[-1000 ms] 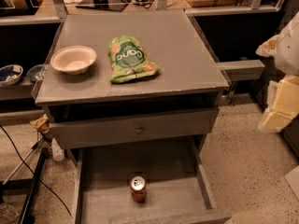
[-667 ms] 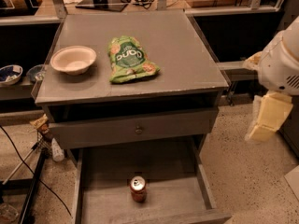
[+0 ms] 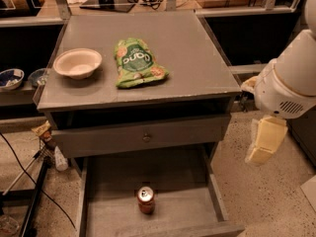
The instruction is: Pick coke can from middle drawer and place on counter
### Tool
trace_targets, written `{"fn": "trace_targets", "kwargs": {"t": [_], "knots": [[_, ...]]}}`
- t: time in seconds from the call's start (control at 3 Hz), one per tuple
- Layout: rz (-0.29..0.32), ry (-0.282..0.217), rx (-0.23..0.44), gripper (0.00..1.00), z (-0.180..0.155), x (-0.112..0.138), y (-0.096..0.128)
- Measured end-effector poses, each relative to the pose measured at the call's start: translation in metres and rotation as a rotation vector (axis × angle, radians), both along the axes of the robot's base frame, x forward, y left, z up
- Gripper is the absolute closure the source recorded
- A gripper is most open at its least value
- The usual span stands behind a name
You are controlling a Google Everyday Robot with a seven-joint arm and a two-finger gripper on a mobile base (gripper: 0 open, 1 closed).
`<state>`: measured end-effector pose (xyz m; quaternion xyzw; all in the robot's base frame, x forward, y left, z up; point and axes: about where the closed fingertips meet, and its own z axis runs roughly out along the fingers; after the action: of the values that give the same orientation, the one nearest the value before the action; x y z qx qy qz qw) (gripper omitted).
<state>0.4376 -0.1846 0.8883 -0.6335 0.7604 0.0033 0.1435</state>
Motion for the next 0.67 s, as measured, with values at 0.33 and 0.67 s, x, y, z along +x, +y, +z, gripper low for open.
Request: {"fn": "trace_targets", "kwargs": {"t": [0.33,0.67], "knots": [[0.0,0.0,0.0,0.0,0.0,0.0,0.0],[-0.017,0.035,0.035,0.0,-0.022,-0.014,0.007]]}}
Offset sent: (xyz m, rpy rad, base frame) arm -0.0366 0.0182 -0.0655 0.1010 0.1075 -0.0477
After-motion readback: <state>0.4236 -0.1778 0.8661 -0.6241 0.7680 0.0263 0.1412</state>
